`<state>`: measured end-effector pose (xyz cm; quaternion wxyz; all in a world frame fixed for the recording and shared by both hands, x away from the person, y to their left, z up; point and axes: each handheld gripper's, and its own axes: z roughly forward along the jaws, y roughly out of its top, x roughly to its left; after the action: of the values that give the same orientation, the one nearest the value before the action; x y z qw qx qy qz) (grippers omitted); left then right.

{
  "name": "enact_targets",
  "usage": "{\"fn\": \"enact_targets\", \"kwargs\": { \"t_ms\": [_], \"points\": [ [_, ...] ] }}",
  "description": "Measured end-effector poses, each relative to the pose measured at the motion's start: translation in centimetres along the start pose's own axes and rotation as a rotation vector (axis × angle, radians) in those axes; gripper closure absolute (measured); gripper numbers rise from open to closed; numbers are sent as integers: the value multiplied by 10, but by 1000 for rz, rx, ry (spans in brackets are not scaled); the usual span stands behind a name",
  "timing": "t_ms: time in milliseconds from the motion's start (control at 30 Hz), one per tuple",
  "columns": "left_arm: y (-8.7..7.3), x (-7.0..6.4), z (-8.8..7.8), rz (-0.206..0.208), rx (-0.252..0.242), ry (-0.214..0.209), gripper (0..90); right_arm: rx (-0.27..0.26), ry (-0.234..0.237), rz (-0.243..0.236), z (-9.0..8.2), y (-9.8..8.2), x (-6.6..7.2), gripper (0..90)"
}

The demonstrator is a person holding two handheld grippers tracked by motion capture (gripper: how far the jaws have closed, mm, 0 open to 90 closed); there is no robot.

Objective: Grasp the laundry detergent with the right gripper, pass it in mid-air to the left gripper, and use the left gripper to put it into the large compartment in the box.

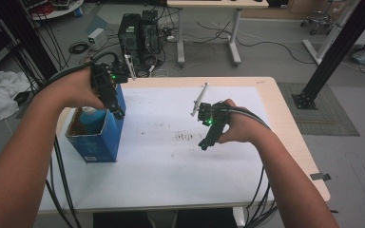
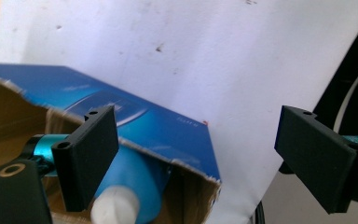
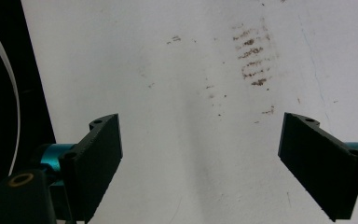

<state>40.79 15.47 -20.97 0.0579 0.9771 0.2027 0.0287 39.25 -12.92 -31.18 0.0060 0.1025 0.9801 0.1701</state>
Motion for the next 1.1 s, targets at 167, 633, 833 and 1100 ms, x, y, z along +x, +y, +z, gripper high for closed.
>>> {"fn": "enact_targets", "kwargs": {
  "t_ms": [167, 633, 833, 1100],
  "points": [
    [10, -5, 12, 34, 9, -24, 135, 7, 0, 0, 1, 0, 0, 128],
    [27, -10, 59, 124, 63, -85, 78, 90, -6, 11, 4, -7, -7, 128],
    [30, -10, 75, 136, 66, -104, 72, 156, -7, 7, 11, -6, -11, 128],
    [35, -12, 79, 141, 59, -101, 72, 142, -5, 9, 11, -3, -13, 128]
  ]
}}
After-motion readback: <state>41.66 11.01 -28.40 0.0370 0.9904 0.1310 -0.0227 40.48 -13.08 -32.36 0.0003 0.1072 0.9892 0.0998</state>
